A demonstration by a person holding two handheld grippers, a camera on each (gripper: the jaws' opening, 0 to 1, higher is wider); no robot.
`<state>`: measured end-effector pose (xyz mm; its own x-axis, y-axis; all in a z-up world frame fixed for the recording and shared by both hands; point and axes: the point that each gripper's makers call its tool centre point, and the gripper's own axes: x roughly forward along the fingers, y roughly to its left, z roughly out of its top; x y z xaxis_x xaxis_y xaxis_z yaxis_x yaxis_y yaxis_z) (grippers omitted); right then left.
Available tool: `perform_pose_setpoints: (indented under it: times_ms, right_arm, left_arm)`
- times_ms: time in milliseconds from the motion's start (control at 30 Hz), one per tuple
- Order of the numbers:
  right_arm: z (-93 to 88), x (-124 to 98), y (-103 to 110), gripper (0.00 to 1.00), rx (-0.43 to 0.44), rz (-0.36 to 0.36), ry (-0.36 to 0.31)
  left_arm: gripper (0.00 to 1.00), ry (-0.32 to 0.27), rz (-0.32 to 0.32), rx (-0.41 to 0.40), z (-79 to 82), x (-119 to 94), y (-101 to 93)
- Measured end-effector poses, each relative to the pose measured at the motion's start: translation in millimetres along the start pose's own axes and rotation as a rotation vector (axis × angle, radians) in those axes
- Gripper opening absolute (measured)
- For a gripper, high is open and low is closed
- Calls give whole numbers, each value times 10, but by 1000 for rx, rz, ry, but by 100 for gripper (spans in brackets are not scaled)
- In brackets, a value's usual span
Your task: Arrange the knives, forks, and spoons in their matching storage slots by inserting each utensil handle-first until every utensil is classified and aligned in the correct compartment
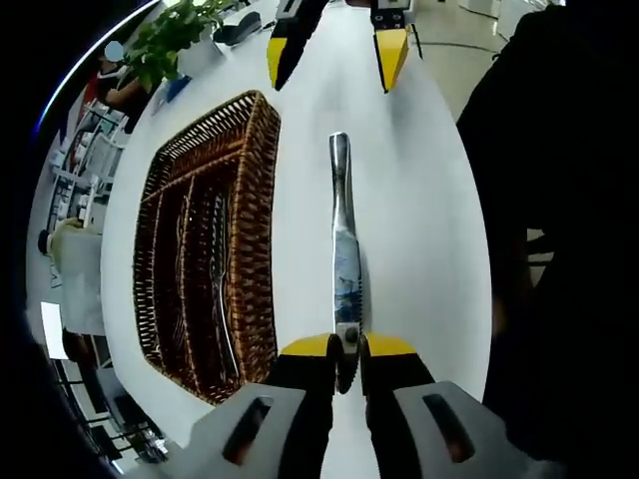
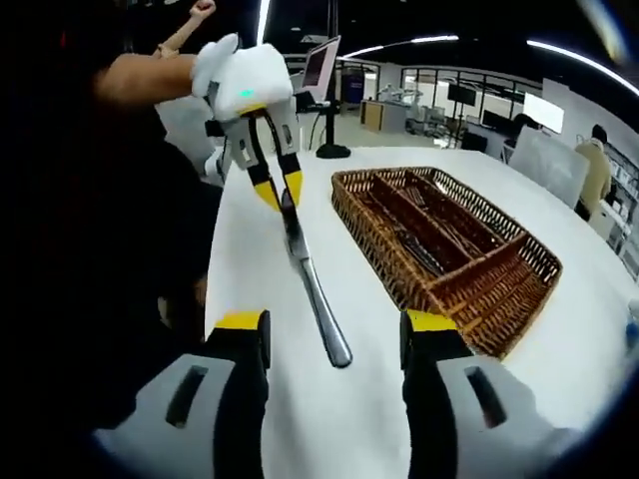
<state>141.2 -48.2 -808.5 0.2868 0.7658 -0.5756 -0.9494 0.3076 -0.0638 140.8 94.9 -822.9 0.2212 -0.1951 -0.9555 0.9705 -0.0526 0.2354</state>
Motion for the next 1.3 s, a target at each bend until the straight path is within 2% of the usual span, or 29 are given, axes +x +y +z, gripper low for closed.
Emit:
perform_pose_setpoints:
  times_ms: [100,200,333,400,467,633,700,767,833,933,967,1000,1033,1133,1167,1233,1300]
  right_arm:
    - [-33,207,60,45,5,43,21]
    - [-184,420,102,42,-65,71,96]
    - [-154,528,105,33,-48,88,84]
    - [-140,537,132,25,-60,91,79]
    - [-130,571,183,25,-95,105,90]
    - [-168,653,171,25,-90,117,108]
    - [-191,678,174,21,-73,125,124]
    - [-169,692,188,13,-63,129,124]
    - [-173,728,224,13,-69,149,133]
    - [-258,781,256,13,-123,169,170]
    - [-212,795,254,12,-141,180,143]
    - [-224,791,268,9,-116,178,150]
    - [-201,798,296,9,-159,200,144]
    - [-195,794,310,8,-176,195,158]
    - [-193,792,286,7,-188,174,166]
    - [-182,770,292,7,-174,171,175]
    - [-109,712,274,7,-167,148,169]
  left_arm:
    - [8,-3,1,4,20,0,-5]
    - [8,2,-3,5,11,12,-9]
    - [8,0,-4,4,11,8,-11]
    - [8,-12,-13,-4,31,0,-22]
    - [8,-15,-6,-1,36,-6,-7]
    - [8,-15,-5,12,35,-3,1]
    - [8,-22,-5,10,40,-16,5]
    - [8,-38,-7,9,43,-23,5]
    - [8,-37,-5,15,20,-35,3]
    - [8,-51,-4,10,27,-47,1]
    - [8,-53,-2,9,24,-49,3]
    - [8,-53,-1,8,18,-49,5]
    - [9,-50,-1,9,2,-45,4]
    - [9,-61,3,2,-22,-32,6]
    - [9,-66,11,5,-22,-28,15]
    - [9,-74,17,7,-11,-34,17]
    - [10,-78,56,13,-4,-69,68]
